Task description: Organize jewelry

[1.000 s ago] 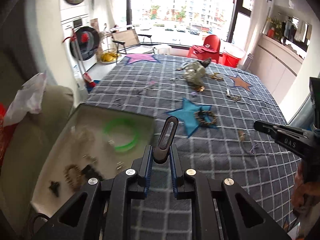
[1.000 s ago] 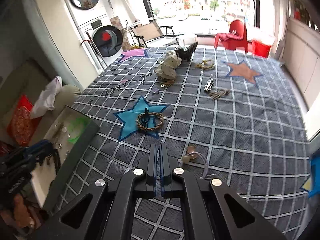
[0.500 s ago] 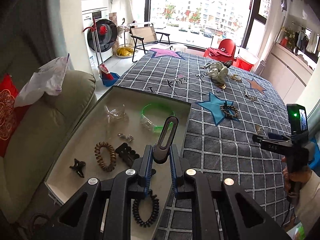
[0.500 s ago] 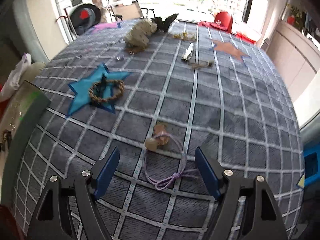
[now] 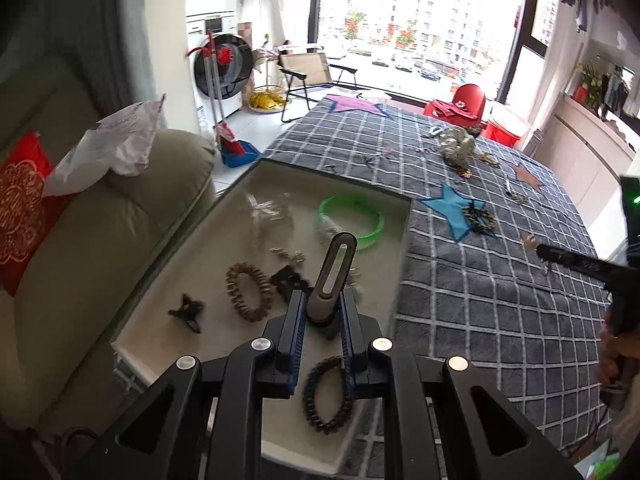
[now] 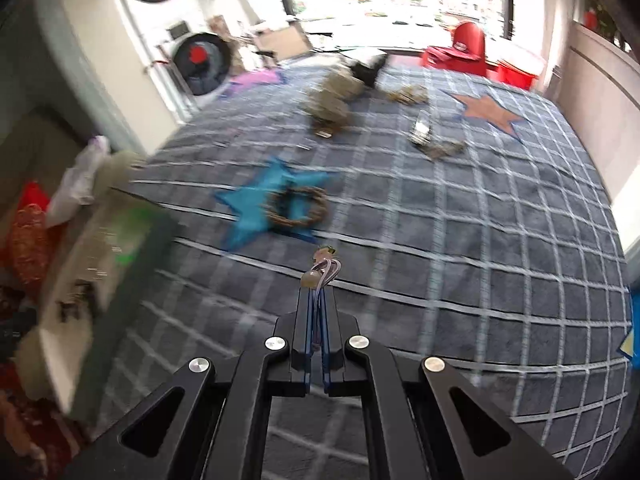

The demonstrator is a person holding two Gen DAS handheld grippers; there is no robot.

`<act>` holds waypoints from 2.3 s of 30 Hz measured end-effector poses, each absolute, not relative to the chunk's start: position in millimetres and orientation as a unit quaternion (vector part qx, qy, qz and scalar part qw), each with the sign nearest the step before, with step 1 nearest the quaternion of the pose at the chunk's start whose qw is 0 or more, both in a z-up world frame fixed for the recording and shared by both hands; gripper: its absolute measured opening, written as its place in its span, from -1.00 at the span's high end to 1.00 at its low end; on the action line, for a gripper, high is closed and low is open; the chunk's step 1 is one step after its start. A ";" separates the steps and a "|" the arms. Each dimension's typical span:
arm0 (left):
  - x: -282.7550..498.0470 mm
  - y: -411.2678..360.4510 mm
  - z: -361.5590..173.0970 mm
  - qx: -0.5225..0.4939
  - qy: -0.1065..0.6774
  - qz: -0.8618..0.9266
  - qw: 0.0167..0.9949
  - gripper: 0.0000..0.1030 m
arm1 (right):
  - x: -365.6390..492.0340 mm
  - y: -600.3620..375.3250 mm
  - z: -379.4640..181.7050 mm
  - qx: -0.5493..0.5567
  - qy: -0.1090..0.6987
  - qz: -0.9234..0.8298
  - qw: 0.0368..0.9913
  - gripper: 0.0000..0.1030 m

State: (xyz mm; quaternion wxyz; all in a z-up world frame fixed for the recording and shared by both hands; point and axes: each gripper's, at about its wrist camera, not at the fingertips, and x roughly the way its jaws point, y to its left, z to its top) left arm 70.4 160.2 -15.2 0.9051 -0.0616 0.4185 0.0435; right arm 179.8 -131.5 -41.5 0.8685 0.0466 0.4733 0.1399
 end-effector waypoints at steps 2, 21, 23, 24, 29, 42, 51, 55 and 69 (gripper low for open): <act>66.1 170.7 -16.2 -0.068 0.417 0.053 0.905 0.64 | 176.2 -109.2 -26.8 0.046 0.463 0.170 0.869 0.92; 66.1 210.0 -72.4 -0.070 0.477 0.089 0.872 0.64 | 157.3 79.4 -50.7 -0.002 0.511 0.321 0.797 0.93; 66.9 211.3 -76.0 -0.067 0.479 0.094 0.870 0.64 | 159.7 83.5 -62.8 0.001 0.527 0.319 0.788 0.93; 67.4 211.7 -77.4 -0.067 0.480 0.095 0.869 0.64 | 160.3 84.6 -66.4 0.002 0.533 0.317 0.784 0.93; 70.1 214.1 -82.9 -0.066 0.486 0.106 0.865 0.63 | 163.5 86.1 -83.9 0.001 0.554 0.309 0.774 0.91; 68.3 218.6 -79.6 -0.074 0.483 0.129 0.863 0.11 | 157.8 79.5 -63.2 -0.003 0.533 0.300 0.791 -0.16; 51.1 215.3 -52.6 -0.080 0.443 0.142 0.882 -1.00 | 143.7 71.8 -36.0 -0.027 0.503 0.263 0.823 -0.53; 42.9 215.4 -41.1 -0.083 0.434 0.156 0.883 -1.00 | 131.3 68.7 -22.2 -0.054 0.476 0.236 0.846 -0.63; 19.0 218.5 -19.9 -0.077 0.411 0.199 0.886 -1.00 | 104.7 62.2 6.4 -0.074 0.433 0.223 0.870 -0.99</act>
